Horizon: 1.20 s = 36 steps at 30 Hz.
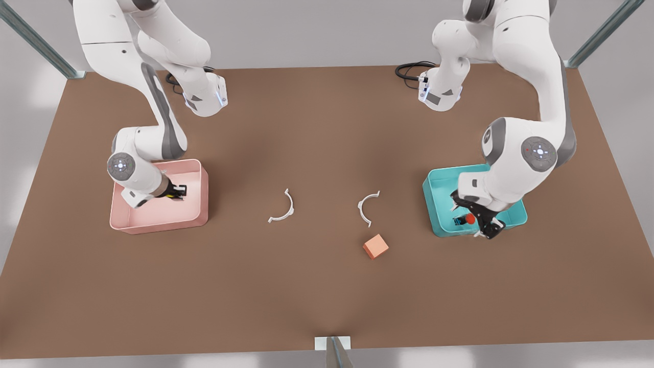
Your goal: Place the red button in the blue storage box with the left arm, and place the yellow button in the pink storage box with the right arm
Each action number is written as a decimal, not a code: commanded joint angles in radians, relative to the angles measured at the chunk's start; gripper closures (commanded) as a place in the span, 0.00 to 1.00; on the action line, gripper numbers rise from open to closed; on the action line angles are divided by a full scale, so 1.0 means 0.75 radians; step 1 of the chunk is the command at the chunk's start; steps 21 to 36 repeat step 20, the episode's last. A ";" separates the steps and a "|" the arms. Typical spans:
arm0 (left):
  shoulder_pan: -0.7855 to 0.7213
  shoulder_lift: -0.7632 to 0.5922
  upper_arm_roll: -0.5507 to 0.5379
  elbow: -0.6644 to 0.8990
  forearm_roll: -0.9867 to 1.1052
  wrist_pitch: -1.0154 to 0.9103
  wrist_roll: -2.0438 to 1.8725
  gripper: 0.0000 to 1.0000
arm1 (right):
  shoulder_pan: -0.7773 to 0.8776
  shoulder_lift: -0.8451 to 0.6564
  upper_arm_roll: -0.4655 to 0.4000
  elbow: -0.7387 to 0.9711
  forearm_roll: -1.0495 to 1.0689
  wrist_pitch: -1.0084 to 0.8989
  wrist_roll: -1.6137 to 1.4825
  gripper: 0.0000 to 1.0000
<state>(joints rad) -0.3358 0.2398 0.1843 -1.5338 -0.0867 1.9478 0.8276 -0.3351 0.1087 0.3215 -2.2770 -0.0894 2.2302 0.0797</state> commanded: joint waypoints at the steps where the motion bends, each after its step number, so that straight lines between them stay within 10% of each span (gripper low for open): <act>1: 0.020 -0.129 0.073 0.047 0.023 -0.417 -1.183 0.00 | -0.028 0.002 0.001 -0.007 -0.018 -0.047 -0.303 0.57; 3: 0.026 -0.162 0.073 0.051 0.124 -0.468 -1.185 0.00 | -0.083 -0.006 0.001 -0.011 -0.018 -0.096 -0.348 0.52; 6: 0.221 -0.158 -0.137 0.055 0.197 -0.466 -1.189 0.00 | -0.079 0.025 0.001 0.054 -0.018 -0.112 -0.346 0.00; 16: 0.217 -0.138 -0.139 0.061 0.195 -0.470 -1.189 0.00 | 0.160 0.133 0.048 1.054 -0.024 -0.677 -0.041 0.00; 20: 0.217 -0.138 -0.141 0.065 0.195 -0.472 -1.191 0.00 | 0.308 -0.033 -0.226 0.990 0.037 -0.883 0.014 0.00; 36: 0.217 -0.138 -0.141 0.065 0.195 -0.472 -1.191 0.00 | 0.308 -0.033 -0.226 0.990 0.037 -0.883 0.014 0.00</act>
